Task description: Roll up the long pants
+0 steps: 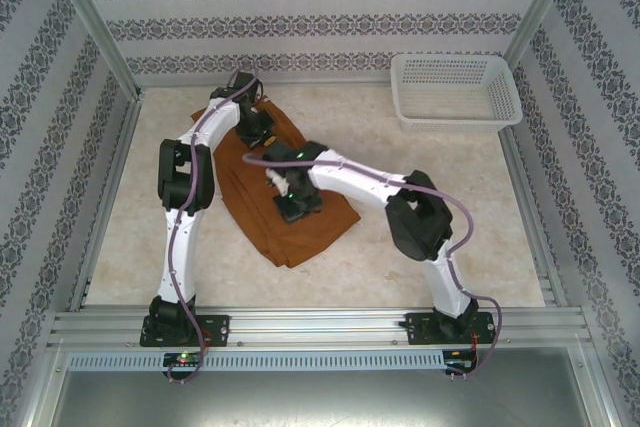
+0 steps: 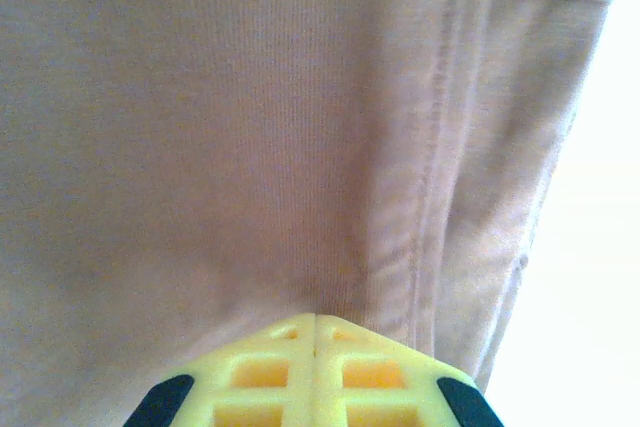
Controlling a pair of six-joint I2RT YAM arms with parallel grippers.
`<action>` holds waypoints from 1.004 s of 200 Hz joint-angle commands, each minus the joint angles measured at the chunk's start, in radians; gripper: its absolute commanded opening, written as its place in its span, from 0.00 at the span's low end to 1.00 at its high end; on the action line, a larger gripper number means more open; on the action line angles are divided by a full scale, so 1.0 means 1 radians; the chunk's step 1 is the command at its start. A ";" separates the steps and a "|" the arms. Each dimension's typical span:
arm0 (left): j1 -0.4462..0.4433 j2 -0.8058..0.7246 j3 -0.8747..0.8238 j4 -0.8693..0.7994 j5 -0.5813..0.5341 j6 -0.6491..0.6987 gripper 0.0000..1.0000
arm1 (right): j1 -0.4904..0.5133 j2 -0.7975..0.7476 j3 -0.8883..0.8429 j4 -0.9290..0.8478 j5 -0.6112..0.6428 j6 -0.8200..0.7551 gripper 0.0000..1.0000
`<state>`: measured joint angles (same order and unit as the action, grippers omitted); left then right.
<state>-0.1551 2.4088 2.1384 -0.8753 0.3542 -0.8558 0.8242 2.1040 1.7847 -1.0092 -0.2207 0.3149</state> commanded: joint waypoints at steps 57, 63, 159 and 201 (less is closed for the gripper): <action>-0.004 -0.598 -0.532 -0.106 -0.328 -0.025 0.00 | -0.335 -0.043 0.020 -0.065 0.190 -0.189 0.00; -0.006 -0.634 -0.598 -0.086 -0.336 -0.043 0.00 | -0.351 -0.038 0.015 -0.060 0.188 -0.192 0.00; -0.037 -0.555 -0.872 0.033 -0.357 -0.190 0.00 | -0.394 -0.033 -0.162 0.025 0.217 -0.146 0.00; -0.050 -0.447 -0.781 0.032 -0.340 -0.178 0.00 | -0.345 -0.059 -0.284 0.070 0.213 -0.119 0.00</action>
<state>-0.1886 1.9106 1.2949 -0.8768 0.0227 -1.0138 0.4351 2.0659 1.5654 -0.9638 -0.0231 0.1616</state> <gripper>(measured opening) 0.046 0.066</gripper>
